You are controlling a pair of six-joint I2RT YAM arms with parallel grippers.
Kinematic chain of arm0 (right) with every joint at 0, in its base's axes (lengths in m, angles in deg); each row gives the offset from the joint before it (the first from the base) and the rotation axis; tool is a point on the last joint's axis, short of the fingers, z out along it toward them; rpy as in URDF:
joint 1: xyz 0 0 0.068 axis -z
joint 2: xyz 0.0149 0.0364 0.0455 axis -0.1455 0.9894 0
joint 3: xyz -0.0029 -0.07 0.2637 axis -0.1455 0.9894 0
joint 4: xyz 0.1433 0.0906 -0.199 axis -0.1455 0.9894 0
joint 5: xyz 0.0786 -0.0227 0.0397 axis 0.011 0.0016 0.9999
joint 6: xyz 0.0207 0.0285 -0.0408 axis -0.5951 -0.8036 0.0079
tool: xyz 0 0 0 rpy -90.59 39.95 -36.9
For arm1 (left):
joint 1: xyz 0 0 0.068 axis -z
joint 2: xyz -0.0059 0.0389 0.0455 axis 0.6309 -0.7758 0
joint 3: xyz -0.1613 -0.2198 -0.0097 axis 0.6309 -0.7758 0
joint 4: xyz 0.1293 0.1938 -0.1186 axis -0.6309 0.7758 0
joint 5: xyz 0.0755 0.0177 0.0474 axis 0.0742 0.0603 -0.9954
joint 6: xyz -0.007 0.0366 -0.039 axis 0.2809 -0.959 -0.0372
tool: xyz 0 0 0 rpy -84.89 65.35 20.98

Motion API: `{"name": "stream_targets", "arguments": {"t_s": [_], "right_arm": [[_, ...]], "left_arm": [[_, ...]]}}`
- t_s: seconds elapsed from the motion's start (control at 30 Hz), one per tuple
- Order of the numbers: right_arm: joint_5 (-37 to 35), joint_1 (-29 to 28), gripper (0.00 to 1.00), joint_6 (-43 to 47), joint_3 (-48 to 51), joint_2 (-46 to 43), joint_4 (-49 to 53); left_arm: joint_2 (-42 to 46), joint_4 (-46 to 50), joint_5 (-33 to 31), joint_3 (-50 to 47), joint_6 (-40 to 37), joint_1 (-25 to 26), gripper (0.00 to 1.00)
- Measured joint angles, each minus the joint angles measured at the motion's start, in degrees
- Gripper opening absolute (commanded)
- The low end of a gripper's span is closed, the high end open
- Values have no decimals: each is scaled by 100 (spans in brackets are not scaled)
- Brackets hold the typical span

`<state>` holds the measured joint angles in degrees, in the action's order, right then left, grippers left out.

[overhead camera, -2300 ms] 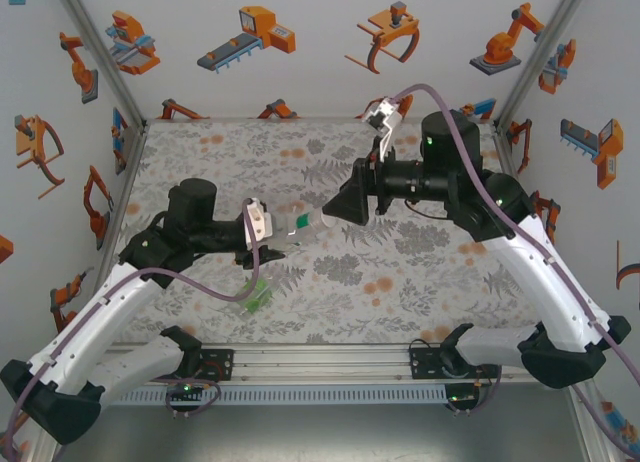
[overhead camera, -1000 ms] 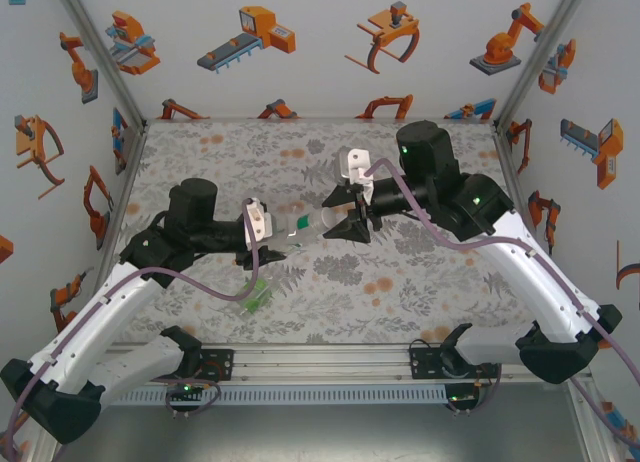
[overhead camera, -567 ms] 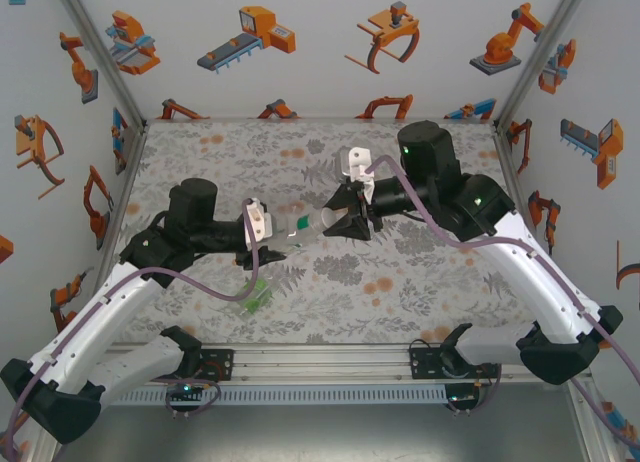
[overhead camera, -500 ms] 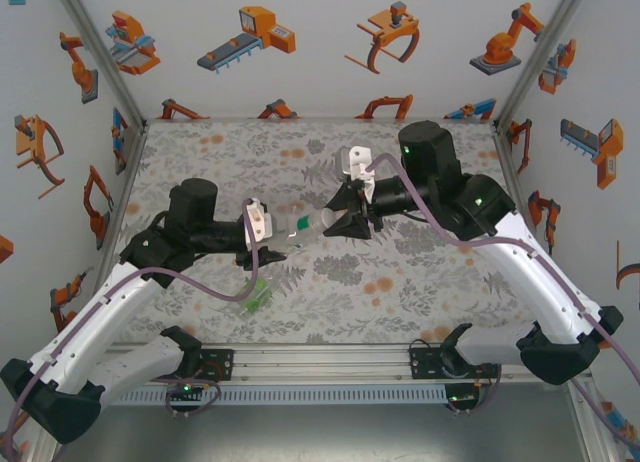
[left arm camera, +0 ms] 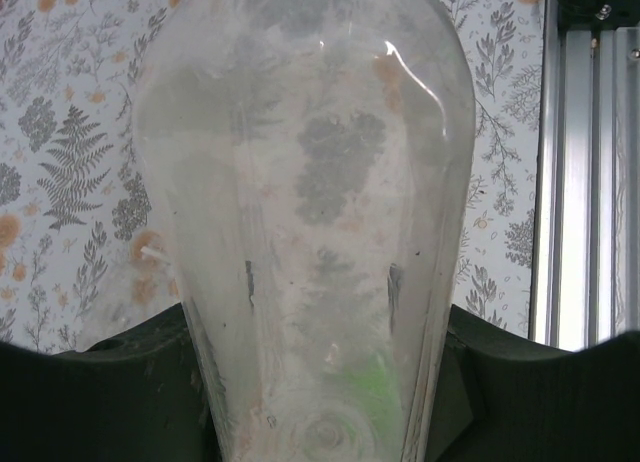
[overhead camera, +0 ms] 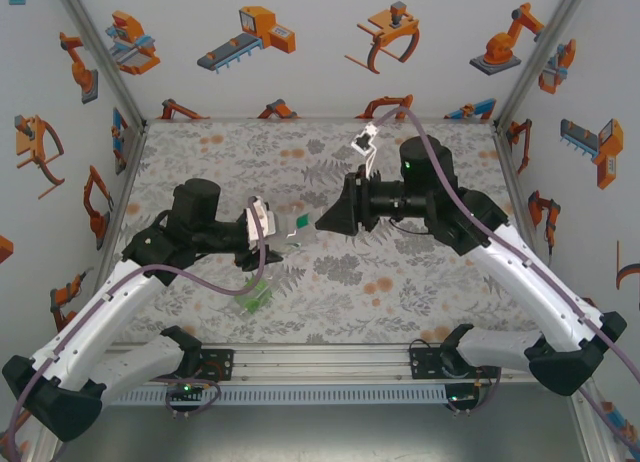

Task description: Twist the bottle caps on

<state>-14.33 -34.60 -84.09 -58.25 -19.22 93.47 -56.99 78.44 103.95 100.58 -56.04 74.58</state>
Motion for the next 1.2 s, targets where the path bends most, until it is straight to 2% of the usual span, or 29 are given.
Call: {"name": "stream_targets", "arguments": {"t_s": [0.1,0.2,0.27,0.33,0.43,0.5,0.7,0.93,1.2], "right_arm": [[-378,-11,4,-1491,35,17,98],[-605,-35,9,-2590,-22,94,398],[-673,-39,13,-3018,-70,162,562],[-741,-39,23,-3215,-125,216,693],[-841,-61,44,-3156,-363,308,933],[-892,-76,55,-2927,-577,374,1069],[-1082,-101,66,-1707,-1344,555,1357],[-916,-101,67,146,-1641,431,1440],[151,-103,67,2879,-1414,94,1410]], "left_arm": [[0,-15,-94,-4,107,-4,0],[-2,-4,-155,-46,144,-4,0],[-9,2,-195,-79,146,-4,0],[-33,2,-234,-92,146,-4,0],[-61,-74,-229,-92,144,-4,0],[-59,-197,-184,-92,138,-2,0],[-59,-369,74,-92,94,42,0],[-55,-420,181,-92,94,42,0],[-4,-420,243,-92,94,42,0]]}}
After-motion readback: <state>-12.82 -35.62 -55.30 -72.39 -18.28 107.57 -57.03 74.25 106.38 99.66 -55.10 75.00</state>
